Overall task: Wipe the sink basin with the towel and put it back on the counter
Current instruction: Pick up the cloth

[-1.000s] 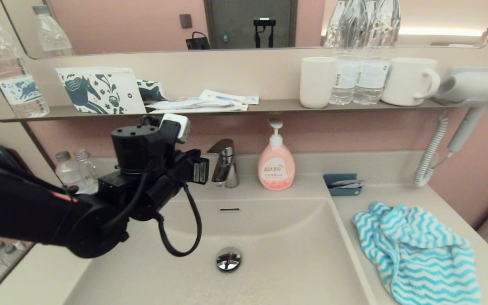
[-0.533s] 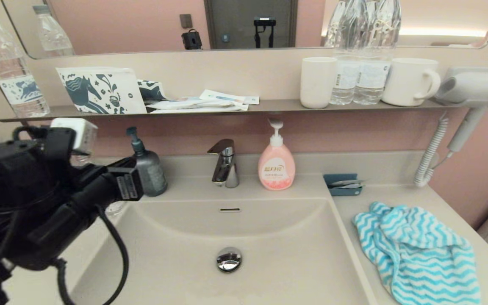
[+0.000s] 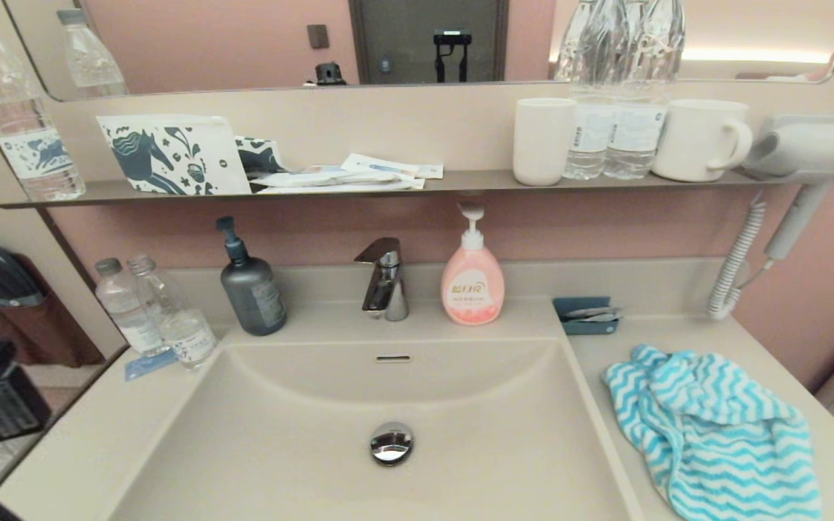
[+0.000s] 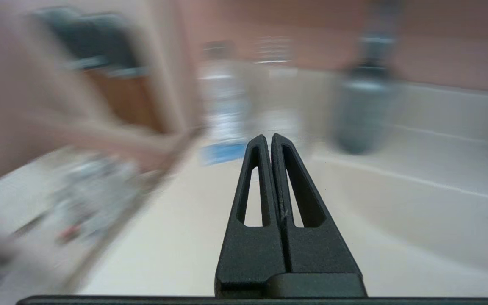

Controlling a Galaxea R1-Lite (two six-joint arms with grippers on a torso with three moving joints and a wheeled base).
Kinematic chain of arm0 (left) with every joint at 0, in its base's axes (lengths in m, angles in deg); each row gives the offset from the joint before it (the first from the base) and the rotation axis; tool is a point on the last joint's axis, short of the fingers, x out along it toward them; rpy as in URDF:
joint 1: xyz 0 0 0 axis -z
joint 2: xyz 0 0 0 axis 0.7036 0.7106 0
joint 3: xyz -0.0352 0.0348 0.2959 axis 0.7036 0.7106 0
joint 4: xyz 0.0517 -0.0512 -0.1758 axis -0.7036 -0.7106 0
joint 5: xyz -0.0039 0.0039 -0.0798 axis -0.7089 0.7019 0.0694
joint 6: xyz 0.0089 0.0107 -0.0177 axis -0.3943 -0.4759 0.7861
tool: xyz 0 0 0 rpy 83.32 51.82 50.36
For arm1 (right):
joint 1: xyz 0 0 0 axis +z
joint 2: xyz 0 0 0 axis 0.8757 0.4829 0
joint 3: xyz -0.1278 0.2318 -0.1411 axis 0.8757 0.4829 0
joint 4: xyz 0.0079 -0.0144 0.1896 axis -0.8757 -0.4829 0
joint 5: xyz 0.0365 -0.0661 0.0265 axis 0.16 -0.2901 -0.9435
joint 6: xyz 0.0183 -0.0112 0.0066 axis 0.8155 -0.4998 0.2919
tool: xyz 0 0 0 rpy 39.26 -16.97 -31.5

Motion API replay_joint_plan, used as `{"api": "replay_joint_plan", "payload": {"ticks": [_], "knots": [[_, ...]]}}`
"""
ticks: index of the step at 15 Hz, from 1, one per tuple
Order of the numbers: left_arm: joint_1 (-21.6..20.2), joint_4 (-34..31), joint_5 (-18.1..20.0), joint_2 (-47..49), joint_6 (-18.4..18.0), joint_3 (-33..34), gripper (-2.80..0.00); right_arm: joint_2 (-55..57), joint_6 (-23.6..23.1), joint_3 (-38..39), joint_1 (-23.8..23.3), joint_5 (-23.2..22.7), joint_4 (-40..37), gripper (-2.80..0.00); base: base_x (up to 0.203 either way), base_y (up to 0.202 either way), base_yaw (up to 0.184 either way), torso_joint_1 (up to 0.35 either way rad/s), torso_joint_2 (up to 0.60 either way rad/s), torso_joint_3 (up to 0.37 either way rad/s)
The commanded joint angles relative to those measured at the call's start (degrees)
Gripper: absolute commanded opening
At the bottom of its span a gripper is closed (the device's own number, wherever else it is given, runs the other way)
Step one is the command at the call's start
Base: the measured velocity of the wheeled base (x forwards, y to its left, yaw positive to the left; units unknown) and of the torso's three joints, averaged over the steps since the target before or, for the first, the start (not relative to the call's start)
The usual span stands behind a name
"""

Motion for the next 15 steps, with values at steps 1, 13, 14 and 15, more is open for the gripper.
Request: {"api": "replay_joint_plan", "payload": {"ticks": [1,13,14,15], "knots": [[-3.54,-7.40,-0.74,-12.06,-0.02,-0.74,-2.80,0.05,-0.05,0.00,0.02,-0.02,-0.01,-2.80,0.000,0.000,0.000,0.000,0.00,0.000],[-12.90,-36.55,29.02,-48.07,1.35,3.26,-2.80,0.05,-0.05,0.00,0.02,-0.02,-0.01,-2.80,0.000,0.000,0.000,0.000,0.00,0.000],[-12.87,-36.44,31.03,-48.33,1.39,4.45,-2.80,0.05,-0.03,0.00,0.02,-0.02,-0.01,-2.80,0.000,0.000,0.000,0.000,0.00,0.000],[-12.86,-36.41,33.39,-49.06,1.22,5.72,-2.80,0.05,-0.05,0.00,0.02,-0.02,-0.01,-2.80,0.000,0.000,0.000,0.000,0.00,0.000]]}}
